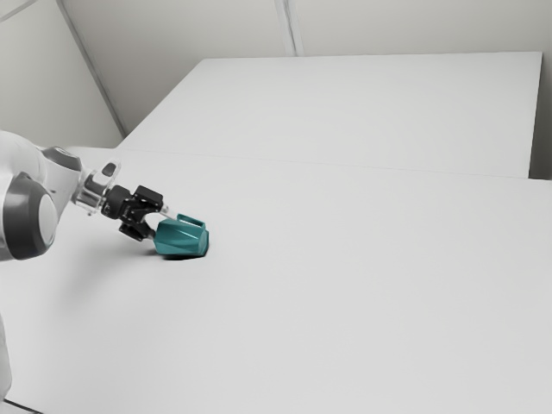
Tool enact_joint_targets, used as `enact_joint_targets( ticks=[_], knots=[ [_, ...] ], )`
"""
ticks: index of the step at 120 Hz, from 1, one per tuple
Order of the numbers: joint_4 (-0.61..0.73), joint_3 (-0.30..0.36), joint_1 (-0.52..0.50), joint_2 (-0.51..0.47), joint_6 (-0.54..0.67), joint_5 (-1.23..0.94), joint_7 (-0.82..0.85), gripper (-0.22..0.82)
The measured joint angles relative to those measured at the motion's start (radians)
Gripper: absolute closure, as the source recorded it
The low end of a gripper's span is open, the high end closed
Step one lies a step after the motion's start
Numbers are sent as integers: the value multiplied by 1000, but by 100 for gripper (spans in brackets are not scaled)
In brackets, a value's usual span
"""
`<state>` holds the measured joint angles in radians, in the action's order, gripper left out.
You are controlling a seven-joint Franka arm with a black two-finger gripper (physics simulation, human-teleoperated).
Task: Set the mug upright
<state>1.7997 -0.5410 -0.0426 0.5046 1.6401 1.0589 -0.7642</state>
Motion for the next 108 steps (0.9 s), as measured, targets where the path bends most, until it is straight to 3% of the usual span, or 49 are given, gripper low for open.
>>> enact_joint_targets(
  ticks=[25, 58, 108],
  knots=[
    [-1, 1, 9, 22, -10, 26, -40, 23],
    [-2, 1, 8, 27, -15, 46, -80, 59],
    [-3, 1, 8, 8, -15, 72, -113, 75]
  ],
)
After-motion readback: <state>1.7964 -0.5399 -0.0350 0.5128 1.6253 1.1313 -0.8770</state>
